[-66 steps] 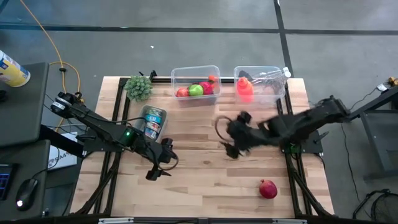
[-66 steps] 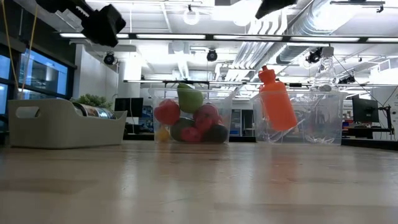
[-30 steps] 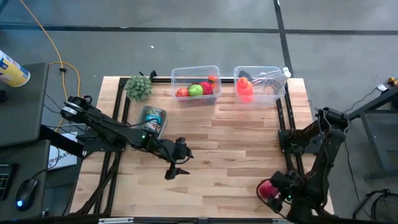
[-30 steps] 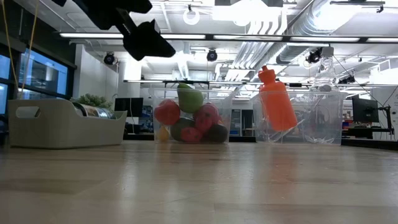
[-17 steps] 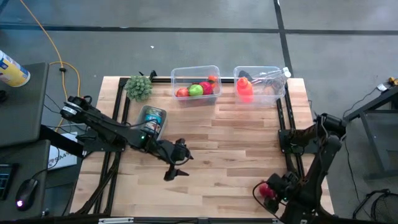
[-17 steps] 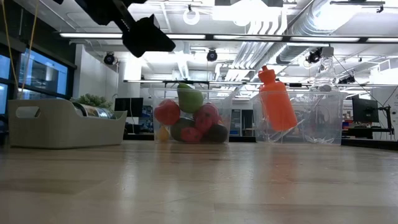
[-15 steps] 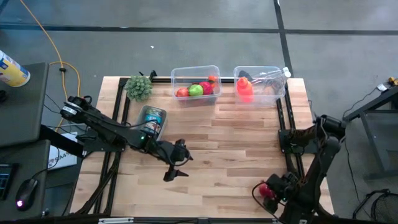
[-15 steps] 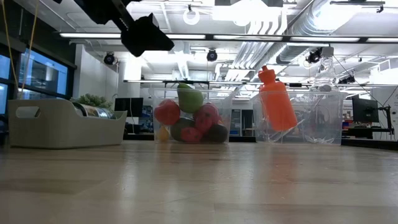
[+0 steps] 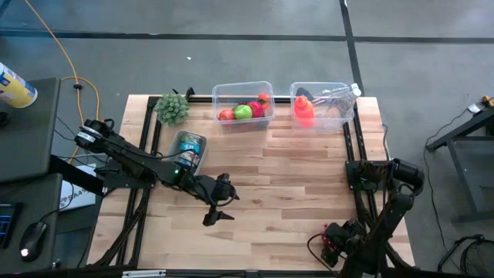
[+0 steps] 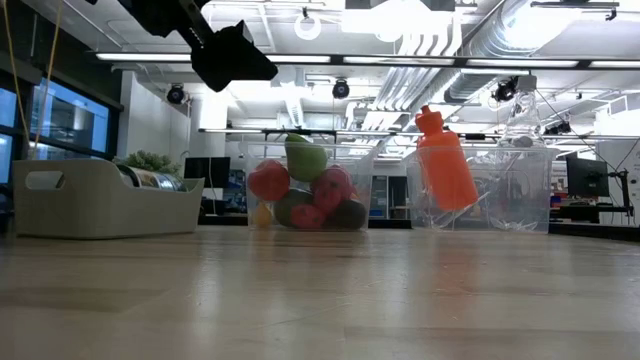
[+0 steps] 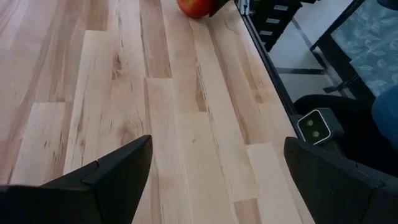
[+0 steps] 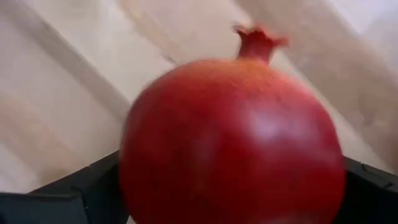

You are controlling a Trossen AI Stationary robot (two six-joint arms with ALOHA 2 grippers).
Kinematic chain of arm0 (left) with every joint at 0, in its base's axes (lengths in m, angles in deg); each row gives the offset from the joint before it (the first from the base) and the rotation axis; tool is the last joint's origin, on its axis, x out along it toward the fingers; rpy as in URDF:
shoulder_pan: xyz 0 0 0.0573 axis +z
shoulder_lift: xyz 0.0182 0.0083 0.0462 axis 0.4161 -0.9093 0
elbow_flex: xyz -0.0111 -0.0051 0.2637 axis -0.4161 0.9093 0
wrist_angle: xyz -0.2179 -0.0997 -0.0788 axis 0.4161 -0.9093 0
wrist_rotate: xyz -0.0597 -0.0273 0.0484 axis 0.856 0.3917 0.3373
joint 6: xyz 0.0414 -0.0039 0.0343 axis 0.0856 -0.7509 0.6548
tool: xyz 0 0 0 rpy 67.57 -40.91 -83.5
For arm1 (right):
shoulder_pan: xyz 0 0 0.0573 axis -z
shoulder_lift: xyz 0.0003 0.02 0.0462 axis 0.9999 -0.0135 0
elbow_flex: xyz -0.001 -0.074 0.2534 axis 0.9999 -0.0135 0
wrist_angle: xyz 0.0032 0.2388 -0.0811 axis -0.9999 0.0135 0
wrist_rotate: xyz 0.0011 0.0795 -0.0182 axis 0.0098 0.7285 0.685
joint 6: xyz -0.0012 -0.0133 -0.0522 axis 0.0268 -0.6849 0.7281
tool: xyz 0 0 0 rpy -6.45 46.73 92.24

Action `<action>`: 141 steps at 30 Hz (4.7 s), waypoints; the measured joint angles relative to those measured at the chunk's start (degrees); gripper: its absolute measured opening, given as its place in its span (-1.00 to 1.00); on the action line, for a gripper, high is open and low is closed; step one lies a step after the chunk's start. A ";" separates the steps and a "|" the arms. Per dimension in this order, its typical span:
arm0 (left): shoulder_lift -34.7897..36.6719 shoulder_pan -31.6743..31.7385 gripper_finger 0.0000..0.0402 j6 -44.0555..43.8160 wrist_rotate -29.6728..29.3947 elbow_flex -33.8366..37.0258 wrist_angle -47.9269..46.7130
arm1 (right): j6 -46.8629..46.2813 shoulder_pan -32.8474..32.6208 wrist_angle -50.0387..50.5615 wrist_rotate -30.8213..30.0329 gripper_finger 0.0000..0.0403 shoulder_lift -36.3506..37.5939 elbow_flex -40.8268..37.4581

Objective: Pick & Place Food Item
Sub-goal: Put the pomegranate into the left transparent bin

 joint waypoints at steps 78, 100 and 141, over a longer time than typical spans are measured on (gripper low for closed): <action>-9.36 -2.28 0.76 4.18 -11.67 -0.09 0.94 | 87.44 38.43 -47.77 -15.00 0.89 -2.27 -3.89; -9.35 -4.90 0.76 3.88 -12.13 -0.09 0.72 | 103.12 41.89 -57.58 -10.63 0.89 3.33 -3.89; -32.13 1.82 0.76 18.87 -11.38 -0.02 56.44 | 68.61 15.38 -34.51 -35.54 0.89 13.55 -3.85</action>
